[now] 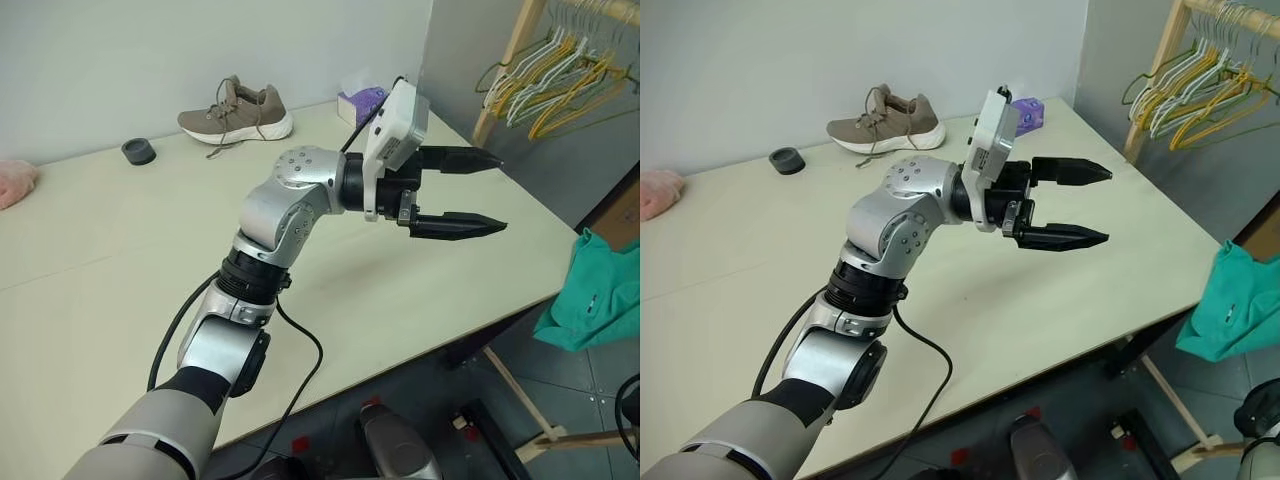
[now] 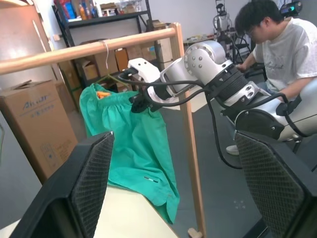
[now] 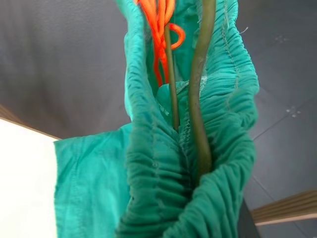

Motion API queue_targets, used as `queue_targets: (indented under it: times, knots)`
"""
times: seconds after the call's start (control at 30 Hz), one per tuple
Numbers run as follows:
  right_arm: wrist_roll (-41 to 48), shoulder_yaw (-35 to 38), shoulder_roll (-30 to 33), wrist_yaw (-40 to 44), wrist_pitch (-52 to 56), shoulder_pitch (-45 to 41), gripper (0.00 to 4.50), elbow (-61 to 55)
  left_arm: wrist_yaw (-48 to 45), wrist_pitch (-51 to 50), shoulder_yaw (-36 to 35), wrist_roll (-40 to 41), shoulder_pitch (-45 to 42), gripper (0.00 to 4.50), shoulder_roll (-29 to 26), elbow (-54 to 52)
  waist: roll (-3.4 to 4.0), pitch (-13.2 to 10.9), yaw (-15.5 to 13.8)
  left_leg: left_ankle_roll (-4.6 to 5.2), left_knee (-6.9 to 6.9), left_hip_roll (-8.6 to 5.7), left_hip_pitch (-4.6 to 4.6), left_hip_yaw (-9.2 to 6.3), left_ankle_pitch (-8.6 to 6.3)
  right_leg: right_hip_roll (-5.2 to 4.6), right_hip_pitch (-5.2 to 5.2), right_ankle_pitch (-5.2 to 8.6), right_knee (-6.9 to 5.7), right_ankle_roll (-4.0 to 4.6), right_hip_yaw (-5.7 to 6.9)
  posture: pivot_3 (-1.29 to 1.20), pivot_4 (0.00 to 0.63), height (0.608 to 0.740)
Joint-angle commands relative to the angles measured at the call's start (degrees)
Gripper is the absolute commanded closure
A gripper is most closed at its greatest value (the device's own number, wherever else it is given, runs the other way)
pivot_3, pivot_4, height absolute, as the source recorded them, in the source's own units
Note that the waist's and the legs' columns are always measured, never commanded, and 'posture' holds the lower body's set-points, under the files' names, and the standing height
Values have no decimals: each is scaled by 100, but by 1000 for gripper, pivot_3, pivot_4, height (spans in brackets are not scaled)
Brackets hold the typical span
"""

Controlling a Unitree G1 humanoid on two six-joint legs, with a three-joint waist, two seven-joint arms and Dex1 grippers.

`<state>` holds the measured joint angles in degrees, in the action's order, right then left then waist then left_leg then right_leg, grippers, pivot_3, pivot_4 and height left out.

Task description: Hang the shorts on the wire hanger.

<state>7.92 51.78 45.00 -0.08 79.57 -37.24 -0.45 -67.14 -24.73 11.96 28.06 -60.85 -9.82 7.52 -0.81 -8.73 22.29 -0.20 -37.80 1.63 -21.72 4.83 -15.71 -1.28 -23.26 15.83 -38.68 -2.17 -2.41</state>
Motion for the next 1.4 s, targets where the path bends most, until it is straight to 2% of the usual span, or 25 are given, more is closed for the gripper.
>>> queue_targets:
  times: [0.03, 0.3, 0.33, 0.77, 0.97, 1.07, 1.2, 1.4]
  knots:
    - [48, 110, 0, -1, -54, -150, 3119, -335, -35, 63, 3, -31, -122, 371, 22, -96, 3, -4, -2, 0, 0, 0, 0, 0, 0, 0, 0, 0, 0, 0, 0, -414, 143, 740]
    - [-164, 154, -74, -328, -614, -245, 271, -653, -50, 94, 6, -88, -58, 371, 0, -136, 1, -10, -6, 0, 0, -2, -1, 0, 0, -1, 0, 0, 0, 0, 0, -413, 139, 740]
    - [-197, 146, -65, -385, -716, -235, 27, -684, -52, 100, 9, -97, -49, 371, -4, -143, 1, -10, -5, 0, 0, -2, -1, 0, 0, -1, 0, 0, 0, 0, -1, -413, 139, 740]
    - [-776, -701, 400, -470, -2845, 550, 27, -976, -73, 83, 39, -153, 40, 371, -3, -214, -2, -13, -4, 0, 0, -2, 0, 1, 0, -1, 0, 1, 2, -1, -1, -410, 134, 740]
    - [-609, -645, 194, -453, -3111, 552, 27, -972, -75, 67, 40, -180, 95, 371, -33, -253, -9, -18, -3, -1, 0, -1, 0, 0, 0, -1, 0, 1, 0, -1, -1, -403, 131, 740]
    - [-437, -660, 89, -357, -3710, 414, 27, -1109, -60, 60, 27, -199, 114, 371, -55, -271, -7, -17, -1, -1, 0, -2, 0, 1, 1, -1, 0, 1, 0, -1, -2, -399, 129, 740]
    - [-146, -1326, 46, 454, -4664, 681, 27, -1495, 76, 137, -45, -338, 187, 371, -165, -227, -6, -19, 12, -1, 0, -1, 2, 1, 0, 0, 0, 1, -1, -1, -2, -397, 127, 740]
    - [894, -2677, -500, 1856, -4531, 1263, 27, -2477, 1285, 811, -185, -1476, 628, 371, -684, 84, -14, -20, 24, -3, -1, 6, 2, -5, 1, 3, 0, -1, -5, -3, 2, -358, 116, 740]
